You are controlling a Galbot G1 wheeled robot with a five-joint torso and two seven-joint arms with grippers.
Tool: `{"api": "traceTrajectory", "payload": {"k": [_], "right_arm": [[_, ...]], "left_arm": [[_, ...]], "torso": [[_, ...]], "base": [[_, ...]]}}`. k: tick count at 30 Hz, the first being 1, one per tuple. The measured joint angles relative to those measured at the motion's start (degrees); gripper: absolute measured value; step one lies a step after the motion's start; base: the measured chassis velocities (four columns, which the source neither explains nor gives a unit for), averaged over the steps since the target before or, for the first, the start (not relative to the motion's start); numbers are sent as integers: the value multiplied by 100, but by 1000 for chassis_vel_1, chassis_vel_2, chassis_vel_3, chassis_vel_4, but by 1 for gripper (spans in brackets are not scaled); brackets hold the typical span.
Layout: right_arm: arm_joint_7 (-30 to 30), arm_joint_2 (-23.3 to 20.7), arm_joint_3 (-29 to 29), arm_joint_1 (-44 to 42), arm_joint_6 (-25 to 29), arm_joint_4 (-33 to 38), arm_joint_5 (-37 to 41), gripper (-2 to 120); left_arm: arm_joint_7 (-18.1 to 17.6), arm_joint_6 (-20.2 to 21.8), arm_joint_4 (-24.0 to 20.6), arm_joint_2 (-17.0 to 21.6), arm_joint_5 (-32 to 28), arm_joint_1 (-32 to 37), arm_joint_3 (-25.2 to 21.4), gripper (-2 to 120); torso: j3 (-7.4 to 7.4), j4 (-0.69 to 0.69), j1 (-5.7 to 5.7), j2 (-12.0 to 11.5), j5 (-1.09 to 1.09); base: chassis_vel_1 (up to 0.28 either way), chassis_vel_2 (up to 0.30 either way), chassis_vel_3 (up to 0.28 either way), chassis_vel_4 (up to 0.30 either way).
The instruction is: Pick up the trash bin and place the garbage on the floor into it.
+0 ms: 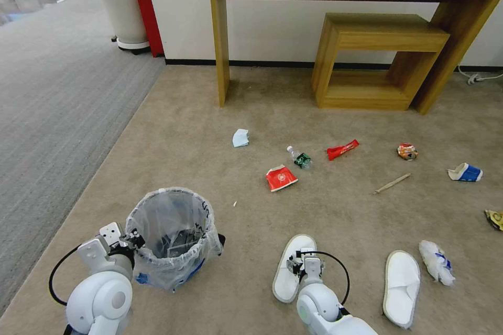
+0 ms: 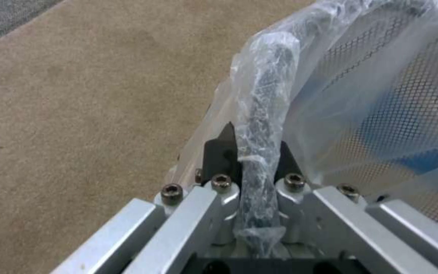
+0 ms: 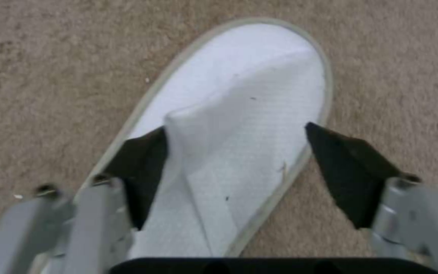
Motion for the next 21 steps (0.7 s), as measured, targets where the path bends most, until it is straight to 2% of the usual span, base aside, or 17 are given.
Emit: {"api": "traceTrajectory", "payload": {"k": [3,4,7,11,14,15,17,21], "right_arm": [[-29,-5,-38,12,34,3,-22,52],[-29,-5,-38,12,34,3,-22,52],[-45,-7,-68,14,61,0,-41,36],[-47,-14,-72,14,68,-3,-45,27],[-47,-40,-77,3,68,-4,-46,11],[-47,-40,-77,3,68,-4,-46,11],[-46,-58,-78,-14,68,1,-45,1],[-45,-88,-78,-31,68,22,-42,0]], "left_arm": [[4,-4,6,-1,0,-4,3,2],[4,-4,6,-1,0,-4,3,2],[6,-11,8,-1,1,-14,5,2],[7,-15,11,-3,0,-15,11,2],[12,-26,26,-22,6,-16,30,2],[12,-26,26,-22,6,-16,30,2],[13,-28,31,-38,13,-17,41,2],[15,-30,35,-49,17,-20,52,2]], "torso": [[0,0,0,0,0],[0,0,0,0,0],[0,0,0,0,0],[0,0,0,0,0],[0,0,0,0,0],[0,0,0,0,0],[0,0,0,0,0],[0,0,0,0,0]], "base": [[0,0,0,0],[0,0,0,0],[0,0,0,0],[0,0,0,0],[0,0,0,0],[0,0,0,0],[0,0,0,0],[0,0,0,0]]}}
